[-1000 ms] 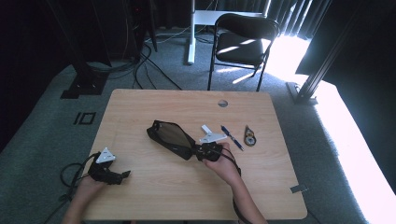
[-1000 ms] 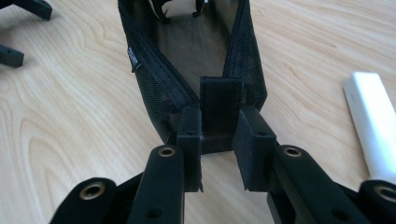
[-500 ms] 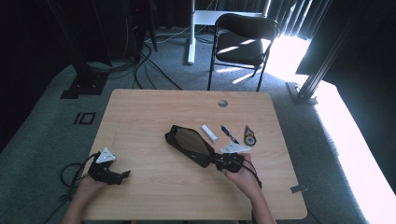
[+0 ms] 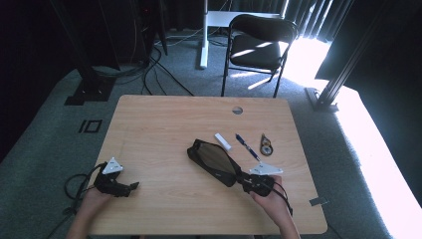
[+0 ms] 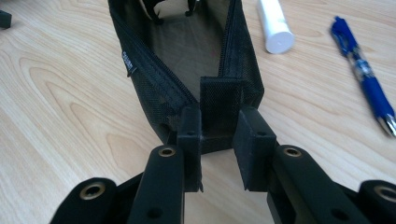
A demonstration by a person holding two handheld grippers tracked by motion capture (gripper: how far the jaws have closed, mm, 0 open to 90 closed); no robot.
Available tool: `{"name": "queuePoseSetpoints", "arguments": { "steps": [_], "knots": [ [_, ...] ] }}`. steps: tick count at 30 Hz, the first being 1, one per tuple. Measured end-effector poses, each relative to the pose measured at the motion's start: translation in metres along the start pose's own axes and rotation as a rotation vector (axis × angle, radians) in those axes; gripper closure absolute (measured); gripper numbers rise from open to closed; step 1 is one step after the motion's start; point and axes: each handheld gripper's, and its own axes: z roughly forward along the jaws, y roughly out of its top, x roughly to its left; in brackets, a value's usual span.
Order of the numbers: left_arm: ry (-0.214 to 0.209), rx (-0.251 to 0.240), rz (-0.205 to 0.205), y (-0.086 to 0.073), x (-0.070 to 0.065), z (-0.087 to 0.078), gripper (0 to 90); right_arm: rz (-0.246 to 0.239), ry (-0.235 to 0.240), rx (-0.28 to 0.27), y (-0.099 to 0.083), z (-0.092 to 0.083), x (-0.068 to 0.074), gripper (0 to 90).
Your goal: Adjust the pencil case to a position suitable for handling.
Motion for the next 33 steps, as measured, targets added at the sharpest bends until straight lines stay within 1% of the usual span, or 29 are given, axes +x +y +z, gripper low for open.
{"name": "queuePoseSetpoints", "arguments": {
  "steps": [2,4,5,9,12,17,19,20,22,23,28,29,30,32,33],
  "knots": [
    [0.000,0.000,0.001,0.000,0.000,0.000,0.6,0.016,-0.010,-0.002,-0.006,-0.008,0.000,73.0],
    [0.000,0.000,0.001,0.000,0.000,0.000,0.6,0.017,-0.013,0.000,-0.008,-0.010,0.000,72.9],
    [0.000,0.000,0.000,0.000,0.000,0.000,0.6,0.034,-0.015,-0.001,-0.011,-0.014,-0.001,73.0],
    [0.000,0.000,0.001,0.000,0.000,0.000,0.6,0.042,-0.029,-0.001,-0.015,-0.019,-0.001,72.9],
    [0.000,0.000,0.000,0.000,0.000,0.000,0.6,0.047,-0.043,-0.005,-0.021,-0.026,-0.001,72.9],
    [0.000,0.000,0.000,0.000,0.000,0.000,0.6,0.053,-0.053,-0.008,-0.026,-0.033,-0.001,72.9],
    [0.000,0.000,0.000,0.000,0.000,0.000,0.6,0.057,-0.063,-0.008,-0.030,-0.038,0.000,72.9],
    [0.000,0.000,0.000,0.000,0.000,0.000,0.6,0.066,-0.066,-0.012,-0.031,-0.040,0.000,72.9],
    [0.000,0.000,0.001,0.000,0.000,0.000,0.6,0.068,-0.068,-0.015,-0.033,-0.042,0.001,72.9],
    [0.000,0.000,0.001,0.000,0.000,0.000,0.6,0.080,-0.071,-0.019,-0.037,-0.046,0.001,72.8],
    [0.000,0.000,0.001,0.000,0.000,0.000,0.6,0.084,-0.081,-0.024,-0.041,-0.050,0.000,72.5],
    [0.000,0.000,0.001,0.000,0.000,0.000,0.6,0.088,-0.078,-0.026,-0.042,-0.051,0.000,71.7],
    [0.000,0.000,0.001,0.000,0.000,0.000,0.6,0.089,-0.075,-0.032,-0.042,-0.053,0.000,66.4],
    [0.000,0.000,0.001,0.000,0.000,0.000,0.6,0.082,-0.064,-0.038,-0.040,-0.055,0.000,63.4],
    [0.000,0.000,0.001,0.000,0.000,0.000,0.6,0.084,-0.066,-0.048,-0.039,-0.056,0.000,62.2]
  ]
}}
